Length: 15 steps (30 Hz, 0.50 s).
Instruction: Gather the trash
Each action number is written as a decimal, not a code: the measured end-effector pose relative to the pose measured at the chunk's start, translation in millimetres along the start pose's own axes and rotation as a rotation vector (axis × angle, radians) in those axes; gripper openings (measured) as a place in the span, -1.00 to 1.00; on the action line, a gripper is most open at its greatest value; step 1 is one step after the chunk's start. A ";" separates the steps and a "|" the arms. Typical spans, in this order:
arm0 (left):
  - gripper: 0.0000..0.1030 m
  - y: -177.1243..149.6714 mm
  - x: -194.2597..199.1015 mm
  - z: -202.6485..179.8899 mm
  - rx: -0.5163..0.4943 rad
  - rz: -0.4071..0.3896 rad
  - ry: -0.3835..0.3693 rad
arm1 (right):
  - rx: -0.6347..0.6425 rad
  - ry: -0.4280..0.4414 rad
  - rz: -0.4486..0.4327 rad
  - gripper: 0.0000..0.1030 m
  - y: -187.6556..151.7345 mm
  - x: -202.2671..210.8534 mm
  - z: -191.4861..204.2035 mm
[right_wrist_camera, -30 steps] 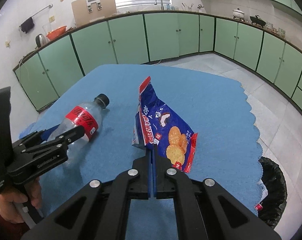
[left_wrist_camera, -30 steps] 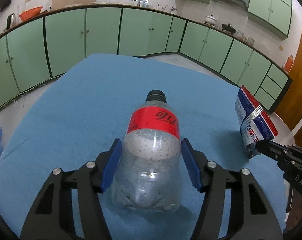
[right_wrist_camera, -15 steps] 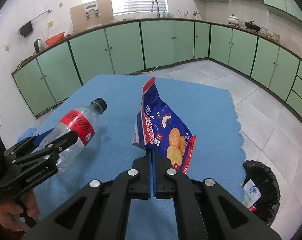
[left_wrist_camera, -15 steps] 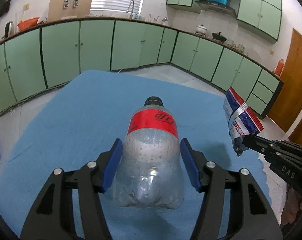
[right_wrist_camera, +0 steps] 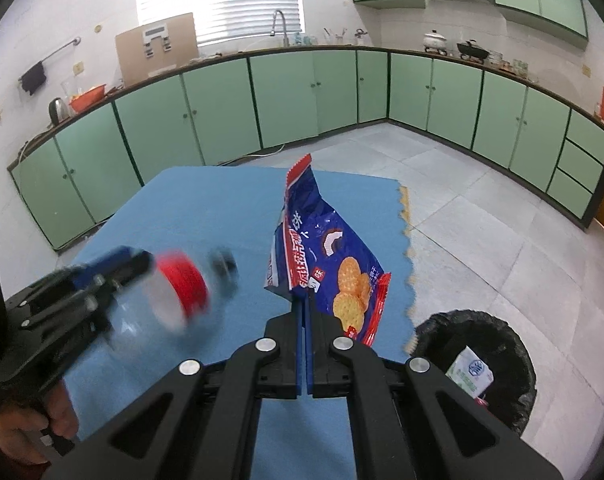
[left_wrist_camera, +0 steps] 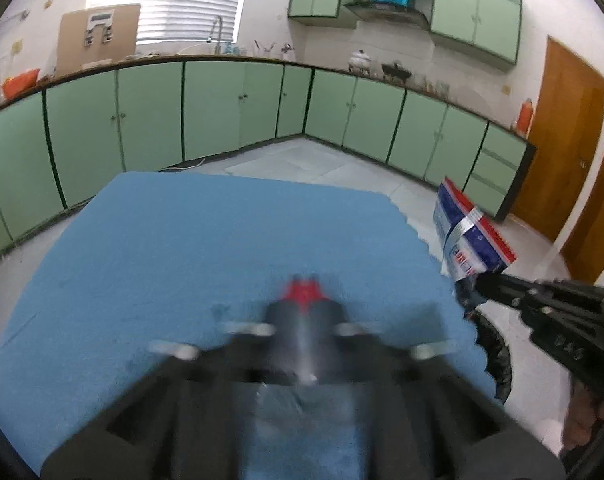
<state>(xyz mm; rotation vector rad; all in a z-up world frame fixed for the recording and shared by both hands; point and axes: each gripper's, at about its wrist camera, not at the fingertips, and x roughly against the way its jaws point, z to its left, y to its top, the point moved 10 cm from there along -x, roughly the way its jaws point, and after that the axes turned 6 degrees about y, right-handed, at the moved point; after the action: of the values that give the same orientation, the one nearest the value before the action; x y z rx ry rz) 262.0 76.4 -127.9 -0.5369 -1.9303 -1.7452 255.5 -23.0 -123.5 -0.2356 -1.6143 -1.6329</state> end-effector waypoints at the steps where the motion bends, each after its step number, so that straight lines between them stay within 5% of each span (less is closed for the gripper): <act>1: -1.00 -2.6 -3.7 -2.6 -0.010 0.013 -0.003 | -0.005 -0.004 0.002 -0.97 -2.3 1.2 -4.1; 5: -0.94 -24.2 -16.2 -6.2 -0.009 0.089 -0.013 | -0.022 0.004 0.033 -0.97 -15.9 -5.0 -10.2; 7: -0.66 -37.1 -20.8 -2.6 0.012 0.129 -0.015 | -0.027 0.007 0.052 -0.97 -24.4 -9.8 -12.2; 9: 0.13 -46.1 -22.3 2.6 0.016 0.147 -0.007 | -0.040 0.017 0.067 -0.98 -34.1 -13.8 -14.6; 15: 0.46 -56.3 -23.0 -10.1 0.038 0.180 -0.091 | -0.076 0.050 0.101 -0.97 -50.4 -27.2 -16.1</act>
<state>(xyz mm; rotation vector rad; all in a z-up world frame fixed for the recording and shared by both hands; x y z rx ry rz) 248.6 60.9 -186.1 -0.7635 -1.9073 -1.5933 247.3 -33.9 -181.4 -0.3082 -1.4809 -1.6119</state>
